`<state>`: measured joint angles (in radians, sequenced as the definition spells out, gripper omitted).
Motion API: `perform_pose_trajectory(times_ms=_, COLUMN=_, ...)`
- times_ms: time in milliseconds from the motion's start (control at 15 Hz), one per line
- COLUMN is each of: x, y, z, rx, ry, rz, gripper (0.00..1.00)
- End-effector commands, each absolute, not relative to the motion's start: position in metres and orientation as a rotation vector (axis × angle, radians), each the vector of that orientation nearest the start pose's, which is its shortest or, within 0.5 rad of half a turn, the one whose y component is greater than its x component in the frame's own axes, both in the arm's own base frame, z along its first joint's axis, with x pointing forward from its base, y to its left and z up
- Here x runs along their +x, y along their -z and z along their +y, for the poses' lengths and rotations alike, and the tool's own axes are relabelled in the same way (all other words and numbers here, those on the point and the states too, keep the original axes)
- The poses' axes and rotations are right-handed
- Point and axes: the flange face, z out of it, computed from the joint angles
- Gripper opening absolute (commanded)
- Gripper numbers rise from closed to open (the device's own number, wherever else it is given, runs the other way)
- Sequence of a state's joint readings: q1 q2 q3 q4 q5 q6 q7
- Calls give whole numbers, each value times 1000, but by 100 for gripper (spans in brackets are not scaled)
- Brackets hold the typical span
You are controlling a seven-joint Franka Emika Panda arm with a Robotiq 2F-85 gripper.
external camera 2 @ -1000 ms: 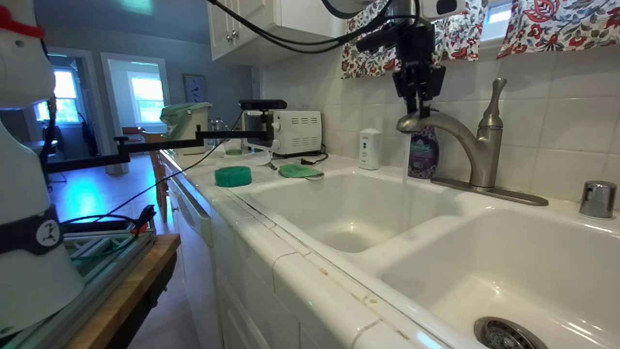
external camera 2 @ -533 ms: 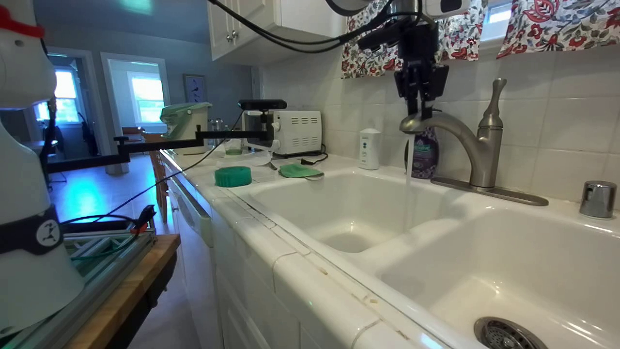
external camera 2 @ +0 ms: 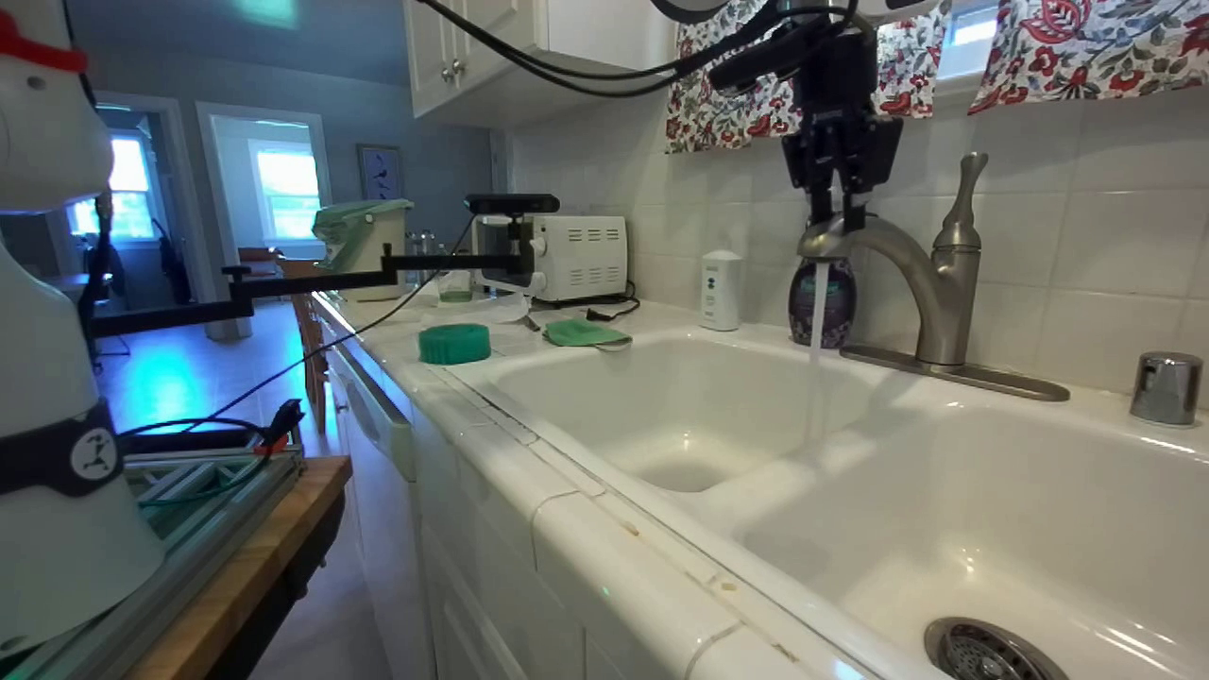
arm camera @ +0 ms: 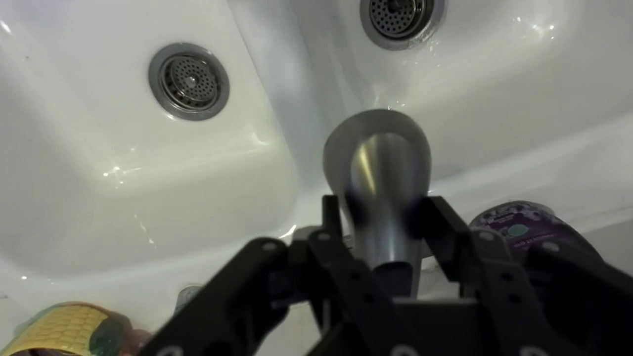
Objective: Turn the tap faucet to the right
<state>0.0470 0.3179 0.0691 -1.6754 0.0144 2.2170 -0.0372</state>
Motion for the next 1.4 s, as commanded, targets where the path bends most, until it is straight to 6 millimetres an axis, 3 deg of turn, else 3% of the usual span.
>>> perform_pose_trajectory(times_ms=0, x=666, y=-442, z=58, rx=-3092, ry=332, rz=-292, gripper=46)
perform_pose_trajectory(times_ms=467, x=668, y=-442, z=35, rx=-3105, ry=346, rz=-332, gripper=44)
perform_pose_trajectory(times_ms=1333, x=682, y=-448, z=-26, rx=-3141, ry=380, rz=-405, gripper=42)
